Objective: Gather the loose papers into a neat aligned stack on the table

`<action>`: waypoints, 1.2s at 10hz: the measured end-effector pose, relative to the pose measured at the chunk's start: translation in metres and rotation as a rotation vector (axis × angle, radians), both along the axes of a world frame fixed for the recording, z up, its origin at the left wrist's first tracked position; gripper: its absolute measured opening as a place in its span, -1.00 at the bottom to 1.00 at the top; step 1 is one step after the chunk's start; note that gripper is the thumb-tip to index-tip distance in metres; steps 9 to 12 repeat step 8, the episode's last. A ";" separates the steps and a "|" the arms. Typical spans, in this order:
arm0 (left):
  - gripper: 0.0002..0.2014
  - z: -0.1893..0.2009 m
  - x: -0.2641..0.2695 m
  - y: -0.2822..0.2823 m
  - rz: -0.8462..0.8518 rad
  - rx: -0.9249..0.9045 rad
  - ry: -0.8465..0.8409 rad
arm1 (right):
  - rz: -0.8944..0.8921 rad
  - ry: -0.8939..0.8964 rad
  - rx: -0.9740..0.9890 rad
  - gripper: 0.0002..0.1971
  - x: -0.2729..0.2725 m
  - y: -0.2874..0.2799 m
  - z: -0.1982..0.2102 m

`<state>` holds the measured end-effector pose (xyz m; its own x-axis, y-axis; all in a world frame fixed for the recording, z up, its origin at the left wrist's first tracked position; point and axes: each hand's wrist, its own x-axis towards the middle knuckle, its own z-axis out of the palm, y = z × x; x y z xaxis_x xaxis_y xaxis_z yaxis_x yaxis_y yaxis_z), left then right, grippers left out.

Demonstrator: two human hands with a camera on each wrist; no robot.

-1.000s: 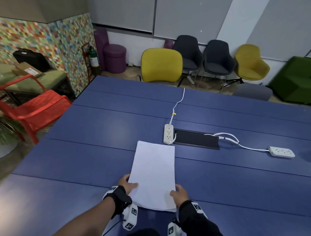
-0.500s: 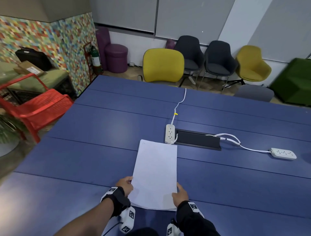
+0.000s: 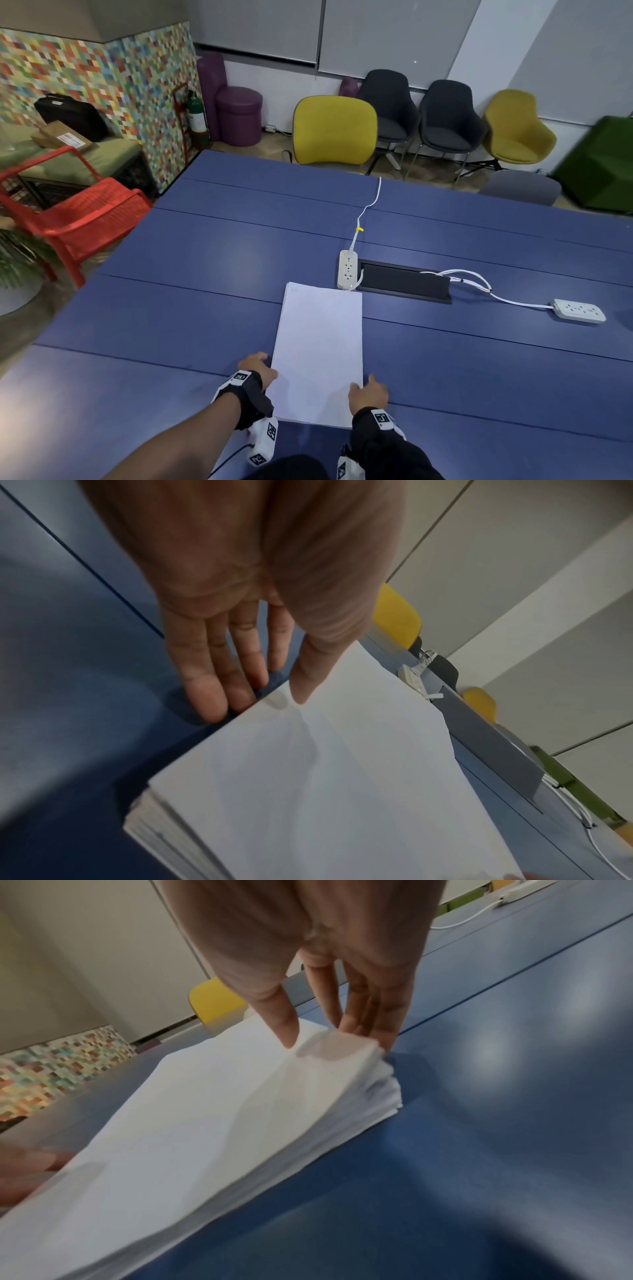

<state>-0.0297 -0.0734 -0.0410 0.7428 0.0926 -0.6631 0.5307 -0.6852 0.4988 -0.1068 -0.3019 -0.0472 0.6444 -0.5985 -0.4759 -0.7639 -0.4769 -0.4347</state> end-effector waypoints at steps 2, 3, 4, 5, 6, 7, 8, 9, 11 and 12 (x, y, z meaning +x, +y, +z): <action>-0.63 0.002 -0.002 0.001 -0.050 -0.066 0.023 | 0.057 -0.051 0.108 -0.84 -0.003 -0.011 0.011; -0.61 0.003 -0.002 0.002 -0.033 -0.094 0.029 | 0.106 -0.041 0.129 -0.84 -0.004 -0.012 0.015; -0.65 0.008 -0.003 0.003 -0.048 -0.079 0.015 | 0.150 -0.016 0.130 -0.87 -0.006 -0.009 0.023; -0.63 0.008 -0.004 0.004 -0.055 -0.102 0.009 | 0.158 -0.012 0.149 -0.89 -0.007 -0.008 0.027; -0.62 0.008 -0.003 0.006 -0.071 -0.120 0.028 | 0.193 0.001 0.147 -0.89 -0.008 -0.008 0.034; -0.66 0.004 0.001 0.005 -0.056 -0.134 0.015 | 0.196 0.023 0.163 -0.89 -0.005 -0.009 0.032; -0.63 -0.009 -0.001 0.008 -0.079 -0.078 0.011 | 0.145 0.045 0.092 -0.36 -0.006 -0.013 0.033; -0.63 -0.009 -0.001 0.008 -0.079 -0.078 0.011 | 0.145 0.045 0.092 -0.36 -0.006 -0.013 0.033; -0.63 -0.009 -0.001 0.008 -0.079 -0.078 0.011 | 0.145 0.045 0.092 -0.36 -0.006 -0.013 0.033; -0.63 -0.009 -0.001 0.008 -0.079 -0.078 0.011 | 0.145 0.045 0.092 -0.36 -0.006 -0.013 0.033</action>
